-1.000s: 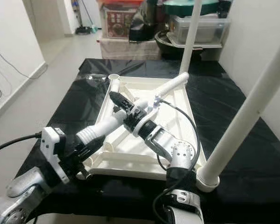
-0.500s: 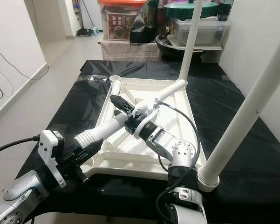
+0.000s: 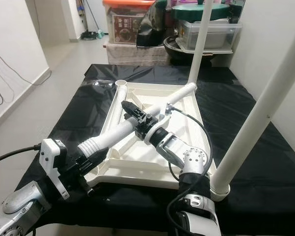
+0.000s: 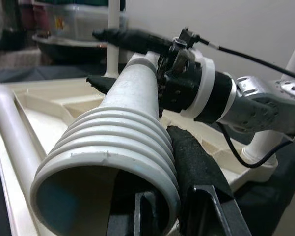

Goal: Building children table

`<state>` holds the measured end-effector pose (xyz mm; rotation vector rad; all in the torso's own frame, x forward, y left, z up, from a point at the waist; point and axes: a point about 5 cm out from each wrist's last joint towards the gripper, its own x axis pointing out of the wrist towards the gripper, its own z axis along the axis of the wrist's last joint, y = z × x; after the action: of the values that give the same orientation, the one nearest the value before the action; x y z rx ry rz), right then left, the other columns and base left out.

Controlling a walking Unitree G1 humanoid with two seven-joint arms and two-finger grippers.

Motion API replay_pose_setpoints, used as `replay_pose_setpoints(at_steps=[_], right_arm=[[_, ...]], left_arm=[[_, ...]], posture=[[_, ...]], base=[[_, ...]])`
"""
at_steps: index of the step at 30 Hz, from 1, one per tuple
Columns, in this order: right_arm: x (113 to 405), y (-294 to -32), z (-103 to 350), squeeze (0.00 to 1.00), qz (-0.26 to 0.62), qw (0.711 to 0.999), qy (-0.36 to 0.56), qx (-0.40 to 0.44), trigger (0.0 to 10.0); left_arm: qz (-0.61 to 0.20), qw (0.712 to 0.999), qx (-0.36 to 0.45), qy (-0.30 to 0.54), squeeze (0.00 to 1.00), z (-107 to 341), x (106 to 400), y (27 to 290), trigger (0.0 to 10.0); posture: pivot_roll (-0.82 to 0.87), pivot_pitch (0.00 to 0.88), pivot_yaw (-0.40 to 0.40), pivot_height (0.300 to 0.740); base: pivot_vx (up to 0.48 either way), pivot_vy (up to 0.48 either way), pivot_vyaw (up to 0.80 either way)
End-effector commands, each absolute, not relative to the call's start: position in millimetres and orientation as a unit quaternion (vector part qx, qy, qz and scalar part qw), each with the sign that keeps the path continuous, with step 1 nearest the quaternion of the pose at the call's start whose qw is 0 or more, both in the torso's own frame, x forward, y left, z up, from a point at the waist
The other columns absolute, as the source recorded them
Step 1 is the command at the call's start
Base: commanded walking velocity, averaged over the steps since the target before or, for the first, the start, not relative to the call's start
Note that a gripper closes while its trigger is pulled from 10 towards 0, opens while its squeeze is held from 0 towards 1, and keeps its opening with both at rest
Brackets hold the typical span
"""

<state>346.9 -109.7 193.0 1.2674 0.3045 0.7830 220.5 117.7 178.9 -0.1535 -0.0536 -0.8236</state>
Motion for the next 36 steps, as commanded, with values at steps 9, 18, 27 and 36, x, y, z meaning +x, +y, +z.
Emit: replay_pose_setpoints(at_steps=[9, 18, 27, 36], right_arm=[[345.7, -102.6, 212.6, 0.0, 0.401, 0.706, 0.115, 0.572, 0.0], [343.0, -101.2, 226.6, 0.0, 0.426, 0.692, 0.095, 0.574, 0.0], [348.3, -107.5, 255.5, 0.0, 0.437, 0.688, 0.043, 0.578, 0.0], [369.8, -123.6, 294.5, 0.0, 0.368, 0.733, -0.035, 0.571, 0.0]], left_arm=[[-0.417, 0.904, -0.094, 0.03, 0.0, 164.8, 217.5, 111.3, 10.0], [-0.393, 0.912, -0.112, 0.044, 1.0, 158.0, 220.4, 116.5, 10.0], [-0.372, 0.921, -0.104, 0.055, 1.0, 149.1, 220.5, 119.8, 10.0], [-0.357, 0.928, -0.093, 0.056, 0.0, 145.0, 220.4, 115.8, 10.0]], posture=[[0.05, 0.0, -0.037, 0.74], [0.06, 0.0, -0.04, 0.74], [0.05, 0.0, -0.035, 0.74], [0.06, 0.0, -0.036, 0.74]], base=[[0.0, 0.0, 0.0], [0.0, 0.0, 0.0], [0.0, 0.0, 0.0], [0.0, 0.0, 0.0]])
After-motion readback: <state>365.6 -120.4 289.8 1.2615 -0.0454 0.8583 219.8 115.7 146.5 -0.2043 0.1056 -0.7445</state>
